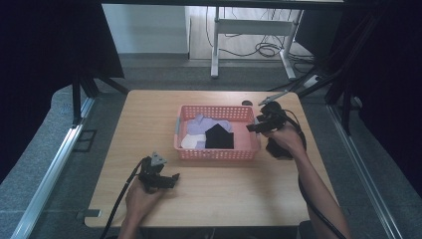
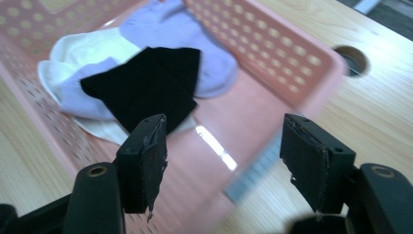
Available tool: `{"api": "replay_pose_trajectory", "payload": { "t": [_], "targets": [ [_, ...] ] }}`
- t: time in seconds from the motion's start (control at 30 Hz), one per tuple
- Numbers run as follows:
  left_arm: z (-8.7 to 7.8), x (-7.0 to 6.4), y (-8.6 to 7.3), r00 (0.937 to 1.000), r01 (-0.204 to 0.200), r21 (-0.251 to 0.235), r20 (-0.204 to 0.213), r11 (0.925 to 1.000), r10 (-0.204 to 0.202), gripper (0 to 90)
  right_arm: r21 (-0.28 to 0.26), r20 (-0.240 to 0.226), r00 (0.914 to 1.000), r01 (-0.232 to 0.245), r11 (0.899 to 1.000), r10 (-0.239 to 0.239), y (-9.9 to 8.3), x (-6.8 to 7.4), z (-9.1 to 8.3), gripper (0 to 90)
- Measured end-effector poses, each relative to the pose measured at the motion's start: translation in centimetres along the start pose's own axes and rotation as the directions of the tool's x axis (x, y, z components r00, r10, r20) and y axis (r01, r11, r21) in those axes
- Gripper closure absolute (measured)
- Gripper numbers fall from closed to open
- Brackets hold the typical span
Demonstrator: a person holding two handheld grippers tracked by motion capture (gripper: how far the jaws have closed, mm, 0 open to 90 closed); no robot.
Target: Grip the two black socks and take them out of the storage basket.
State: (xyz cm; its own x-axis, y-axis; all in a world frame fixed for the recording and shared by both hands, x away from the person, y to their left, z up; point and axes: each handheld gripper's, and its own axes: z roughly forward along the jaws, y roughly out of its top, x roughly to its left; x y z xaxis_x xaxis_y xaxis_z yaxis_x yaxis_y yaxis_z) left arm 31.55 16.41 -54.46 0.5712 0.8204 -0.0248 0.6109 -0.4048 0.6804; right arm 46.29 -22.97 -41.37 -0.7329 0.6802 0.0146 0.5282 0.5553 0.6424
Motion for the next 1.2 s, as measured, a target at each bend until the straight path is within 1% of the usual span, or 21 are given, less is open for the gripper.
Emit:
{"api": "replay_pose_trajectory", "payload": {
  "t": [0.13,0.27,0.37,0.53,0.7,0.73,0.87,1.0,1.03,1.07,1.13,1.2],
  "targets": [
    [0.0,0.0,0.0,1.0,0.0,0.0,0.0,1.0,0.0,10.5,0.007,-0.019,0.9988,0.046,0.999,-0.046,1.1,1.1,1.6,37.1],
    [0.0,0.0,0.0,1.0,0.0,0.0,0.0,1.0,0.0,10.5,0.014,-0.039,0.9962,0.079,0.997,-0.078,2.0,2.1,3.2,39.4],
    [0.0,0.0,0.0,1.0,0.001,0.0,0.0,1.0,-0.001,10.5,0.01,-0.06,0.9922,0.11,0.994,-0.109,2.7,2.8,4.4,41.4],
    [0.0,0.0,0.0,1.0,0.0,0.001,-0.001,1.0,0.0,10.5,0.023,-0.092,0.9863,0.139,0.99,-0.137,3.6,4.2,6.6,43.3],
    [0.0,0.0,0.0,1.0,0.001,0.0,-0.001,1.0,-0.001,10.5,0.046,-0.128,0.9755,0.186,0.981,-0.179,4.1,5.5,9.2,44.1],
    [0.0,0.0,0.0,1.0,0.001,0.0,-0.001,1.0,-0.001,10.5,0.048,-0.138,0.9721,0.198,0.979,-0.19,4.2,5.8,9.7,44.5],
    [0.0,0.0,0.0,1.0,0.004,0.001,0.0,1.0,-0.004,10.5,0.076,-0.159,0.9648,0.224,0.972,-0.21,4.3,6.6,11.5,44.6],
    [0.0,0.0,0.0,1.0,0.005,0.001,0.0,1.0,-0.005,10.5,0.106,-0.17,0.9575,0.253,0.962,-0.233,4.5,7.0,13.1,44.2],
    [0.0,0.0,0.0,1.0,0.005,0.001,0.0,1.0,-0.005,10.5,0.113,-0.17,0.9569,0.256,0.96,-0.235,4.5,7.1,13.4,44.2],
    [0.0,0.0,0.0,1.0,0.006,0.0,0.001,1.0,-0.006,10.5,0.119,-0.177,0.9537,0.266,0.957,-0.243,4.5,7.1,13.8,43.9],
    [0.0,0.0,0.0,1.0,0.006,0.0,0.001,1.0,-0.006,10.5,0.145,-0.175,0.9525,0.275,0.95,-0.249,4.5,7.2,14.4,42.9],
    [0.0,0.0,0.0,1.0,0.006,0.0,0.001,1.0,-0.006,10.5,0.16,-0.183,0.9519,0.275,0.948,-0.246,4.5,7.2,14.9,44.1]
  ]
}}
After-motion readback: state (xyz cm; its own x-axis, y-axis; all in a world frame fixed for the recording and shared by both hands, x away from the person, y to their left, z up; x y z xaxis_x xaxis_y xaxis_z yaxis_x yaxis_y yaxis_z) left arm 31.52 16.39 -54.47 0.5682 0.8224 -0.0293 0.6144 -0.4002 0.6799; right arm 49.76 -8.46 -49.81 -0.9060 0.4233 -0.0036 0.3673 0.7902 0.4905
